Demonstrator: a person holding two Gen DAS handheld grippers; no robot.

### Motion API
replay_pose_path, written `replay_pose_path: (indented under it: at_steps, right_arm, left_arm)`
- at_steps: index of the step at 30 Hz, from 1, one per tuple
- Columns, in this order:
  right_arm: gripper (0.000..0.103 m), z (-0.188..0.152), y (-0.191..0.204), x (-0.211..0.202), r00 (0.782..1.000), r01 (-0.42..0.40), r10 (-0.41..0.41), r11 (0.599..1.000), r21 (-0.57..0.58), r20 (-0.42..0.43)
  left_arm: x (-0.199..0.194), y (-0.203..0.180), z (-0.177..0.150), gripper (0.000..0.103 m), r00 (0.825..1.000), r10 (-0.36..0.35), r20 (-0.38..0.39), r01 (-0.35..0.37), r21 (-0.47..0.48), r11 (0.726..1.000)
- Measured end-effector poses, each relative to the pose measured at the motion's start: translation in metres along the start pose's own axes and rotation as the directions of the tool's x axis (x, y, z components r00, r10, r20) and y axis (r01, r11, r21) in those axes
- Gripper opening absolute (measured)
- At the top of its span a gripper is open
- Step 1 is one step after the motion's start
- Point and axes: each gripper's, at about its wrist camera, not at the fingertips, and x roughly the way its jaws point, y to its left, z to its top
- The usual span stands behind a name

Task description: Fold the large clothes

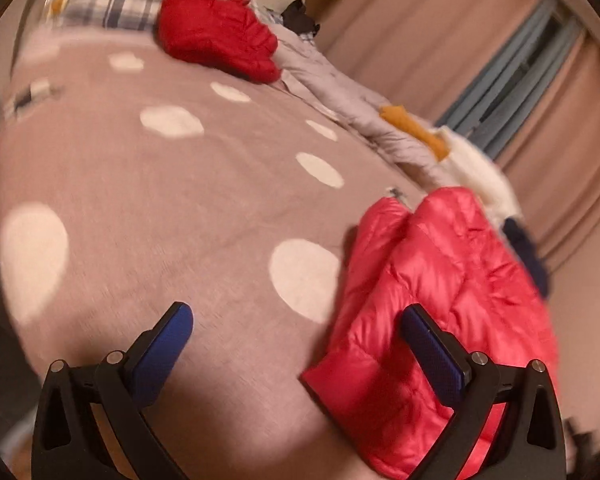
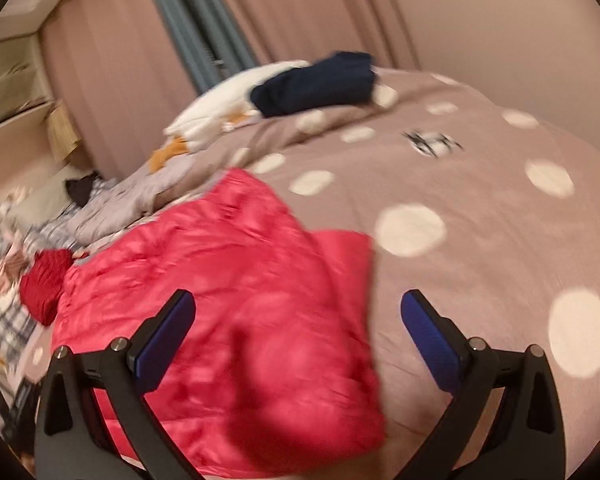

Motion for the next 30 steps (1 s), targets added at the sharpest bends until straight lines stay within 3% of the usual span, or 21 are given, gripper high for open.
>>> replay_pose_path:
  at_steps: [1,6,7,10,14,15,17,19,21,25,26,28,30]
  right_arm:
    - [0.103,-0.005,-0.006,0.004,1.0,0.005,-0.004,1.0,0.03,-0.023]
    - [0.103,-0.023,-0.012,0.026,0.991,-0.059,0.071,0.993,0.107,-0.113]
    - [0.103,-0.029,-0.011,0.032,0.988,-0.068,0.084,0.989,0.128,-0.128]
    - [0.103,-0.04,0.002,0.036,0.995,-0.021,0.028,0.997,0.075,-0.097]
    - [0.103,-0.044,0.011,0.041,0.995,0.007,-0.002,0.999,0.042,-0.104]
    - [0.103,-0.044,0.009,0.041,0.994,0.001,0.004,0.999,0.047,-0.106]
    - [0.103,-0.044,0.007,0.042,0.994,-0.011,0.015,0.999,0.045,-0.105]
    - [0.103,-0.045,0.008,0.044,0.994,-0.005,0.009,0.999,0.036,-0.105]
    - [0.103,-0.045,0.006,0.043,0.994,0.003,-0.001,1.0,0.023,-0.105]
    - [0.103,-0.045,0.006,0.043,0.994,0.011,-0.009,1.0,0.013,-0.108]
    - [0.103,-0.044,0.006,0.044,0.994,0.01,-0.009,1.0,0.013,-0.109]
    - [0.103,-0.043,0.007,0.045,0.993,0.01,-0.009,1.0,0.01,-0.114]
    - [0.103,-0.044,0.009,0.045,0.993,-0.012,0.012,1.0,-0.003,-0.121]
  left_arm:
    - [-0.002,-0.001,-0.002,0.103,1.0,-0.018,0.006,0.018,0.012,1.0]
    - [0.012,-0.024,-0.016,0.103,0.983,-0.133,-0.124,0.146,0.105,0.984]
    - [0.012,-0.027,-0.019,0.103,0.974,-0.166,-0.153,0.183,0.106,0.977]
    - [0.022,-0.045,-0.024,0.103,0.922,-0.297,-0.248,0.328,0.094,0.94]
    - [0.046,-0.056,-0.016,0.102,0.887,-0.358,-0.291,0.377,0.012,0.926]
    - [0.052,-0.056,-0.011,0.102,0.872,-0.394,-0.292,0.402,-0.034,0.915]
    - [0.057,-0.049,-0.005,0.092,0.851,-0.452,-0.267,0.436,-0.122,0.892]
    - [0.065,-0.034,-0.001,0.06,0.859,-0.458,-0.229,0.409,-0.23,0.883]
    - [0.073,-0.023,-0.001,0.05,0.857,-0.466,-0.218,0.402,-0.283,0.871]
    - [0.073,-0.03,-0.003,0.041,0.856,-0.46,-0.235,0.403,-0.253,0.88]
    - [0.074,-0.029,-0.003,0.041,0.844,-0.479,-0.24,0.417,-0.268,0.869]
    - [0.077,-0.014,-0.001,0.041,0.778,-0.583,-0.234,0.485,-0.367,0.794]
    - [0.081,-0.004,0.002,0.052,0.716,-0.665,-0.211,0.53,-0.457,0.715]
